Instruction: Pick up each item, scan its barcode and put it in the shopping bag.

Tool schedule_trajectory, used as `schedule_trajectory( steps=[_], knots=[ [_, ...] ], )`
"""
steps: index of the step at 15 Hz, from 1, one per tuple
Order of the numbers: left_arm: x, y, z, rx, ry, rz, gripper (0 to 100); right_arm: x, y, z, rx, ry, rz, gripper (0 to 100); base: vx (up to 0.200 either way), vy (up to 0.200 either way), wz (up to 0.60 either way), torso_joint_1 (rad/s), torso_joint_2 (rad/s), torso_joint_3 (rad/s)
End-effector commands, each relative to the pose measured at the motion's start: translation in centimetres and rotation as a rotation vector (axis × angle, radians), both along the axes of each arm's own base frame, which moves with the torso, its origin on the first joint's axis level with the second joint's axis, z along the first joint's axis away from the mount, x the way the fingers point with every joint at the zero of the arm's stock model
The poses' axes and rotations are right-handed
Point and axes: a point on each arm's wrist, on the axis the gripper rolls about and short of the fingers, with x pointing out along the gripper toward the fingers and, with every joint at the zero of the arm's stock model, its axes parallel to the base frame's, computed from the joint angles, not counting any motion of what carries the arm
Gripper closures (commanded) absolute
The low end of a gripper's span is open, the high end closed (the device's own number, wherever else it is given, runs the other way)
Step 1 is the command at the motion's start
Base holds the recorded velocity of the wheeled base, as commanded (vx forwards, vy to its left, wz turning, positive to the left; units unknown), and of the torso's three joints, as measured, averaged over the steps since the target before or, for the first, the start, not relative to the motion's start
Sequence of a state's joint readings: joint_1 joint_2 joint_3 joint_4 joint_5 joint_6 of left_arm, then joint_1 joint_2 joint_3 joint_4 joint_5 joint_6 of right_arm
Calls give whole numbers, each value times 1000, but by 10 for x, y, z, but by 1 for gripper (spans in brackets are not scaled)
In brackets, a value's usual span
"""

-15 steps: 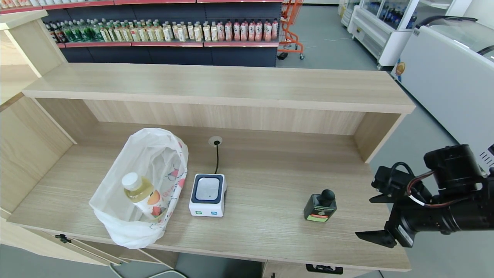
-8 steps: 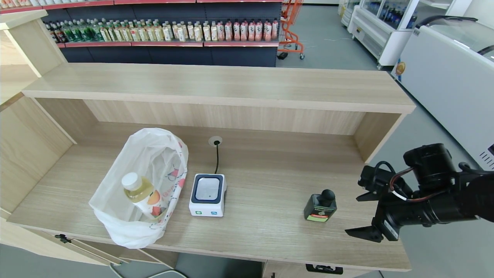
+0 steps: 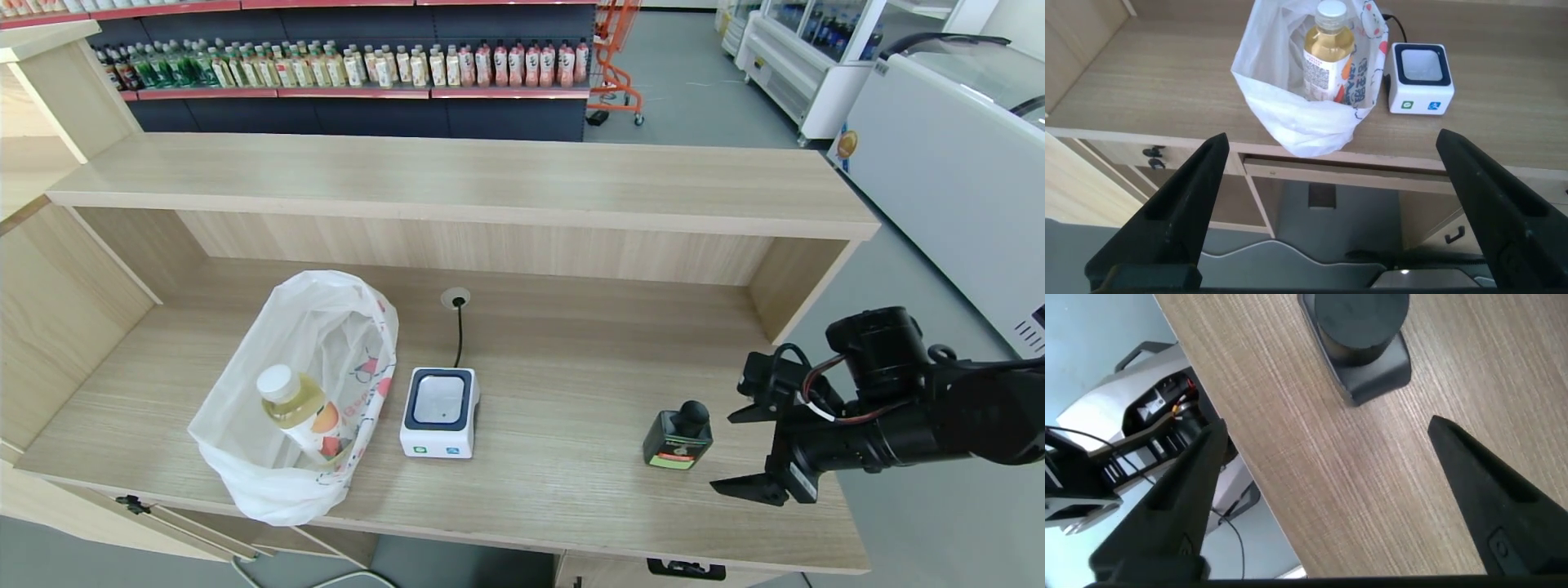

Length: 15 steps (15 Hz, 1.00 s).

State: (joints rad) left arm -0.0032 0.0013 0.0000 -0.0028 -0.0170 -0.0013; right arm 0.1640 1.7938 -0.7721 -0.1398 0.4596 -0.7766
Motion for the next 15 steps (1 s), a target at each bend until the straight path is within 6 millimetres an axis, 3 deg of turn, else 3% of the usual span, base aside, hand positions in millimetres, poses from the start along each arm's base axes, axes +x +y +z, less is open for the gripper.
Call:
schedule_trajectory(
  steps=[1, 7, 11, 12, 15],
  knots=[
    [0, 0, 0, 0, 0, 0, 0, 3, 5, -9, -6, 28, 16, 100, 0, 0, 0, 0, 0, 0],
    [0, 0, 0, 0, 0, 0, 0, 7, 15, -17, -7, 15, 57, 100, 0, 0, 0, 0, 0, 0],
    [0, 0, 0, 0, 0, 0, 0, -9, 10, 13, -6, -88, 67, 100, 0, 0, 0, 0, 0, 0],
    [0, 0, 0, 0, 0, 0, 0, -15, 7, 20, -2, -111, 59, 0, 0, 0, 0, 0, 0, 0],
    [0, 0, 0, 0, 0, 0, 0, -15, -2, 27, -6, -139, 25, 0, 0, 0, 0, 0, 0, 0]
  ],
)
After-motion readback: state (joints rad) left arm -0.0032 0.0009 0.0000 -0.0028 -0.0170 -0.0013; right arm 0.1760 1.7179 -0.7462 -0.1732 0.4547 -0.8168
